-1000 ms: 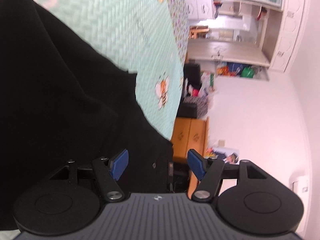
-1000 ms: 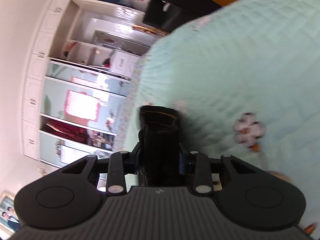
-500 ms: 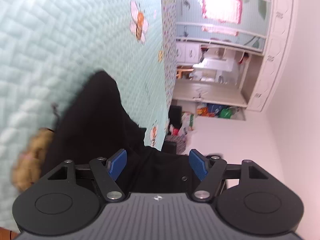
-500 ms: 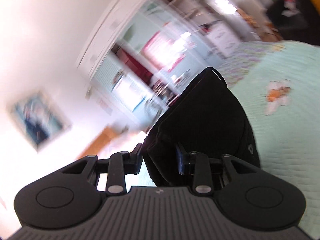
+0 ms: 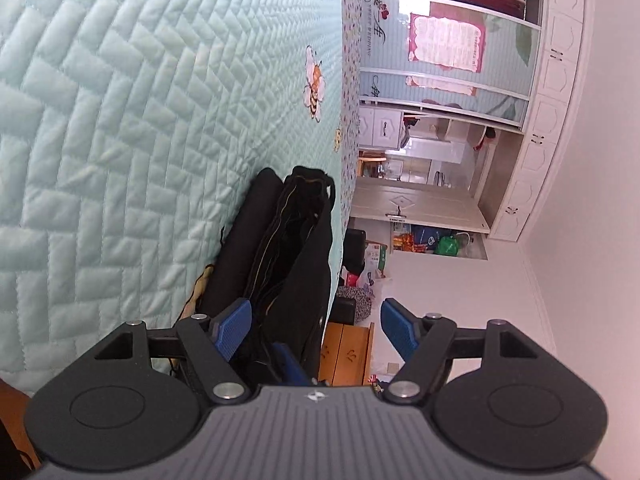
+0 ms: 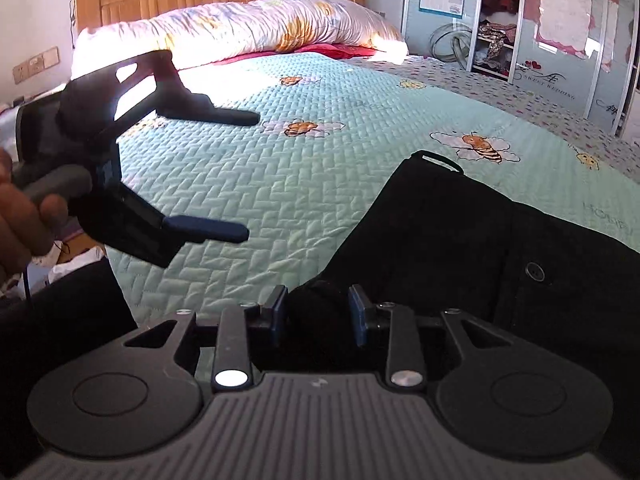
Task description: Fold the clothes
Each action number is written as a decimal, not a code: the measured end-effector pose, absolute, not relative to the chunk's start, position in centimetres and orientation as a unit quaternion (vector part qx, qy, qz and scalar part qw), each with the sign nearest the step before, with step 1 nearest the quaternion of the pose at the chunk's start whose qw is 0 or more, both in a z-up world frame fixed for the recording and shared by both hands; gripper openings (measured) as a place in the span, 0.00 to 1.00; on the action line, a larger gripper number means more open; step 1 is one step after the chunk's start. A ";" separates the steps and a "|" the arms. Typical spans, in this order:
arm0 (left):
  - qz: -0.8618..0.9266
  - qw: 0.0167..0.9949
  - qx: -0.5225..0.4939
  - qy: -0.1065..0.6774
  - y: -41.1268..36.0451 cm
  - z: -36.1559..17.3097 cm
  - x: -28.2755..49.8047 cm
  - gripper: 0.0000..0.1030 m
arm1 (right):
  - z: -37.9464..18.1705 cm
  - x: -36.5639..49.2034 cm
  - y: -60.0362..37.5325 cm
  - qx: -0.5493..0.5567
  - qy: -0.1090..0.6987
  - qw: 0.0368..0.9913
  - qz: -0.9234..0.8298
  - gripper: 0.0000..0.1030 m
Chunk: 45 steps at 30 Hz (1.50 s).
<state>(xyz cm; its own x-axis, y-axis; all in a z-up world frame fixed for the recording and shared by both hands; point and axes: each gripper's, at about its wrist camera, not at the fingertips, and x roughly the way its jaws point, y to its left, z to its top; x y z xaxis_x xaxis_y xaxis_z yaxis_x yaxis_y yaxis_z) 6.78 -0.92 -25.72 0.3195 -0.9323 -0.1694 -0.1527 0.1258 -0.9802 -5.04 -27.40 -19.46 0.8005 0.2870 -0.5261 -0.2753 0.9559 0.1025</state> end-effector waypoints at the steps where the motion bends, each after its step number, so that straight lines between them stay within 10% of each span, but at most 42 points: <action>1: -0.338 0.576 -0.570 0.478 -1.3 -25.8 6.9 0.72 | -19.8 -5.1 -27.1 0.006 0.280 0.948 0.151 0.37; 13: -0.345 0.606 -0.510 0.503 -3.6 -24.1 5.7 0.73 | -22.1 -7.3 -27.5 0.015 0.278 0.950 0.138 0.60; 37: -0.333 0.681 -0.365 0.540 -11.4 -23.6 7.0 0.81 | -22.3 -9.4 -30.5 0.064 0.267 0.957 0.095 0.66; 41: -0.350 0.711 -0.307 0.527 -12.9 -22.7 6.9 0.19 | -22.2 -8.3 -29.8 0.058 0.273 0.955 0.100 0.67; 45: -0.365 0.718 -0.307 0.507 -12.5 -21.6 7.1 0.18 | -22.0 -7.3 -29.0 0.056 0.281 0.952 0.107 0.67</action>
<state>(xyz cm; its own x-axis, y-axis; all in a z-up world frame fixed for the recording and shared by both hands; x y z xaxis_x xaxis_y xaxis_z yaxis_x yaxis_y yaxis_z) 7.07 -12.47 -21.64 0.2202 -0.8352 -0.5040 0.2124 0.5453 -0.8109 -7.33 -28.99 -22.00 0.8192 0.2347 -0.5233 -0.1719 0.9710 0.1664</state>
